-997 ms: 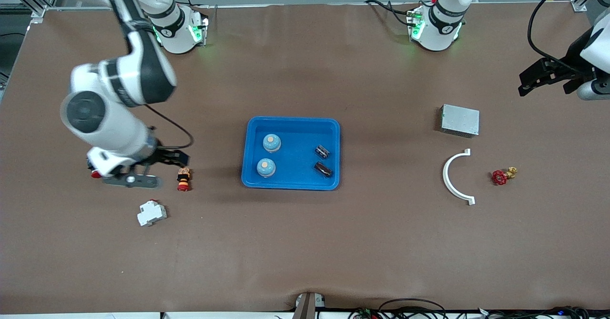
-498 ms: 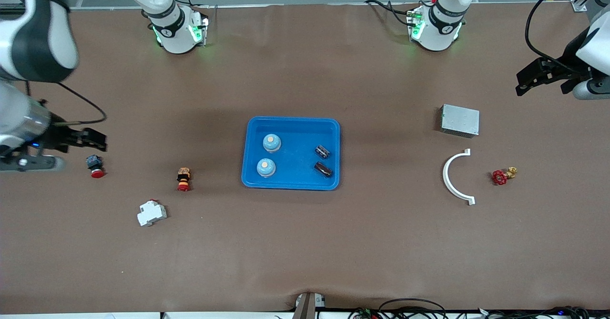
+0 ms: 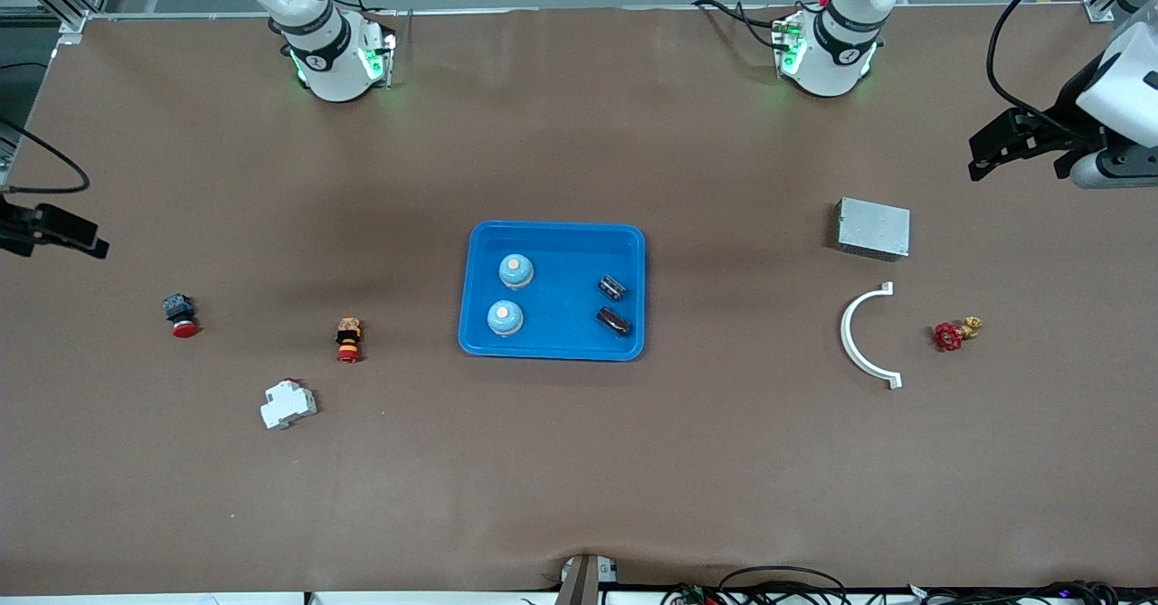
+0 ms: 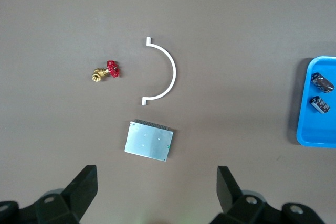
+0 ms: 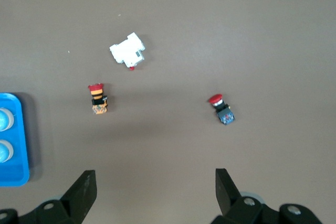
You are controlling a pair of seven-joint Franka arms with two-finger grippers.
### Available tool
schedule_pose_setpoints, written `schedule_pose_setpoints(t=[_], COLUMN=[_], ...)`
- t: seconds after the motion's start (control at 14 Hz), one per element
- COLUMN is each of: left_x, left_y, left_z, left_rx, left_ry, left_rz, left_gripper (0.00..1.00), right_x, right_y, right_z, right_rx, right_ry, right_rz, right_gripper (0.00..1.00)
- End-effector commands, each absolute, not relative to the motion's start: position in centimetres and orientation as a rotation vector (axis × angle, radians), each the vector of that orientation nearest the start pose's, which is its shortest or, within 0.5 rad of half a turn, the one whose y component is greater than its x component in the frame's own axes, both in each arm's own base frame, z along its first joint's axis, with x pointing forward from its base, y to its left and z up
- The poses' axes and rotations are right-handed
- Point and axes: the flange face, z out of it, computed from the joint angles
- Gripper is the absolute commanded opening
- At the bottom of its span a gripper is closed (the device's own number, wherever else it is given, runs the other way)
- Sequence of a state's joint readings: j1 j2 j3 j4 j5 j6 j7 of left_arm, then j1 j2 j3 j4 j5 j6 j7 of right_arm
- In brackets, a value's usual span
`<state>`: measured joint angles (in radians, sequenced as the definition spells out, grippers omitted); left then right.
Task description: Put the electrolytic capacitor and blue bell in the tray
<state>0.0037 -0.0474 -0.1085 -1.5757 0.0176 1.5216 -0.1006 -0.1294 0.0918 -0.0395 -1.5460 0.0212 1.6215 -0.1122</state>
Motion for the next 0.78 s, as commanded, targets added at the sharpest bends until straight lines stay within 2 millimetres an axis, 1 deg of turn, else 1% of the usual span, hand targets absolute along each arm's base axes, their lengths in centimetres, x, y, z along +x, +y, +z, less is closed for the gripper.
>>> schedule_pose_setpoints(t=[0.0,0.07,0.14,0.28,0.36,0.5,0.71], left_x=[52.7,52.7,52.7,52.7,52.7,52.7,52.7], left_y=[-5.9,-5.8,-5.8,-5.8,-5.7,-5.7,-5.6], left_z=[64.7,64.8,64.8,64.8,64.8,64.8,64.8], left_rx=[-3.126,-3.126,-3.126,-3.126,-3.126,-3.126,-3.126], left_ry=[0.021,0.018,0.018,0.018,0.016,0.016,0.016], left_rz=[0.015,0.013,0.015,0.015,0.013,0.015,0.013], left_gripper=[1.00,1.00,1.00,1.00,1.00,1.00,1.00], right_x=[56.3,56.1,56.0,55.3,55.1,54.7,54.6], right_y=[-9.7,-9.6,-9.5,-9.1,-8.9,-8.8,-8.9], right_z=[61.9,62.6,62.6,64.2,64.6,65.2,65.3], right_rx=[-3.110,-3.109,-3.107,-3.110,-3.111,-3.112,-3.113], right_ry=[0.083,0.089,0.086,0.080,0.073,0.073,0.068], right_rz=[0.026,0.036,0.050,0.018,0.010,-0.006,-0.009], right_gripper=[1.00,1.00,1.00,1.00,1.00,1.00,1.00])
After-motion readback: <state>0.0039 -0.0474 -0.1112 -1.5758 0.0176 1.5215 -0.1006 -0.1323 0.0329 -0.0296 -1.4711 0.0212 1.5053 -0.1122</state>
